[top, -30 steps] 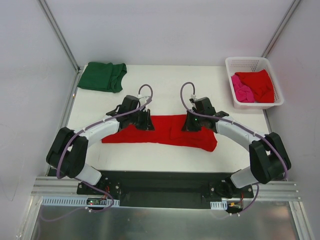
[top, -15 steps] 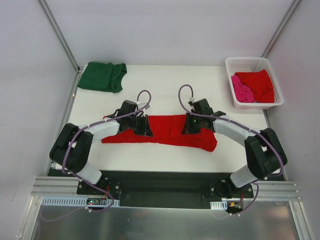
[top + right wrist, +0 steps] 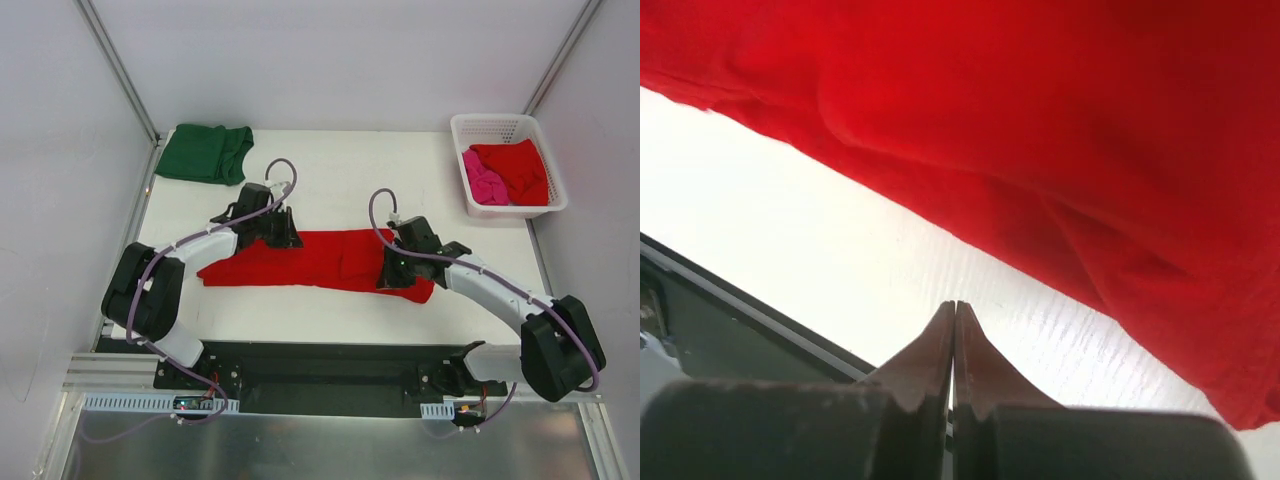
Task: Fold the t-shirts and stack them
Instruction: Fold the tshirt
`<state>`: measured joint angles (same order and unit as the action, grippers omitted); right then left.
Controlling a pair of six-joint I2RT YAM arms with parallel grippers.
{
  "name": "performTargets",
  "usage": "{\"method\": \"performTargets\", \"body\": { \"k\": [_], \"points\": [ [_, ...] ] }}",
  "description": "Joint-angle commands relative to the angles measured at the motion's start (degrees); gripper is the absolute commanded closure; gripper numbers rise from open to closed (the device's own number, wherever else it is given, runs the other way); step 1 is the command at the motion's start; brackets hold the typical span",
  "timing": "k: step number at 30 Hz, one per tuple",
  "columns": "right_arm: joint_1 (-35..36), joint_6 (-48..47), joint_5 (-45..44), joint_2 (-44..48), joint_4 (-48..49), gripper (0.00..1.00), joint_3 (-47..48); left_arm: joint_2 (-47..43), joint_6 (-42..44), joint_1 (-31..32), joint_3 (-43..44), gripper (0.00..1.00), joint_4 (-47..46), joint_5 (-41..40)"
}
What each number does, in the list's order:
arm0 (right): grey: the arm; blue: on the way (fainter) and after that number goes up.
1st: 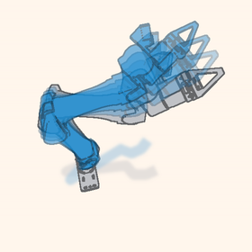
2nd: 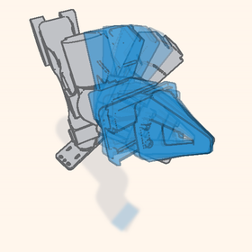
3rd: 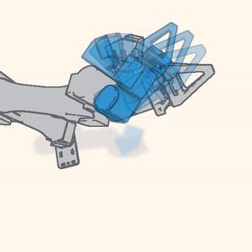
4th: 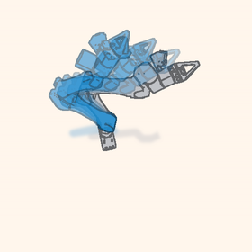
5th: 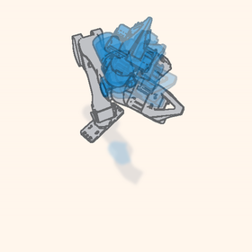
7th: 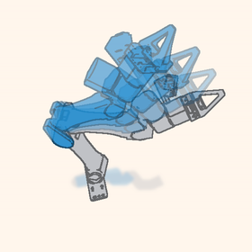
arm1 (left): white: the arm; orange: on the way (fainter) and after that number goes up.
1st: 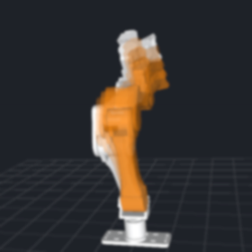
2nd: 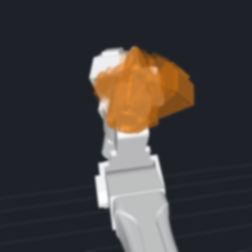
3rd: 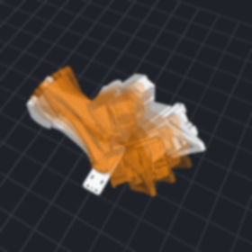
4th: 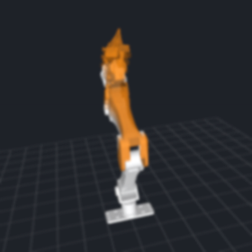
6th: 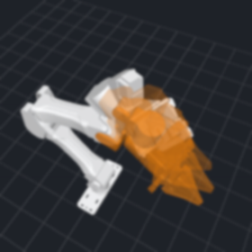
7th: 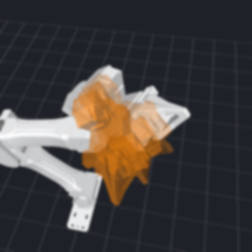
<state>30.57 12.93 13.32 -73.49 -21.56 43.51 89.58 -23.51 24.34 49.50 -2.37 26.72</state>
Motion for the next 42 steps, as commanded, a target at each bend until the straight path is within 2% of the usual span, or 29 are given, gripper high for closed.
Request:
{"method": "performTargets", "body": {
  "k": [1,8,16,23,29,37,42],
  "points": [
    [3.52,-1.24,-2.77,0.28,-1.55,0.99,-2.19,2.18,0.65,-2.8,5.07,1.0,1.31,-10.43],
    [8.1,0.52,-6.64,-2.88,0.73,0.99,-3.95,2.96,4.34,-5.96,8.77,1.0,8.17,-25.82],
    [9.6,3.15,-16.39,-6.22,-2.51,0.99,-2.56,8.5,4.7,-7.29,10.62,1.0,11.42,-32.95],
    [10.21,3.24,-30.61,-9.29,-8.4,0.99,2.53,13.16,2.77,-7.29,12.99,1.0,16.69,-35.07],
    [10.21,1.14,-38.62,-15.44,-12.36,0.99,10.26,13.87,1.71,-7.29,13.7,1.0,21.96,-34.81],
    [10.3,-1.06,-38.11,-24.14,-12.71,0.99,16.96,10.62,-0.31,-7.29,10.1,1.0,25.22,-32.97],
    [10.21,-1.85,-37.93,-26.26,-12.89,0.99,19.68,7.37,-2.07,-7.29,5.36,1.0,25.75,-30.33]
  ]
}}
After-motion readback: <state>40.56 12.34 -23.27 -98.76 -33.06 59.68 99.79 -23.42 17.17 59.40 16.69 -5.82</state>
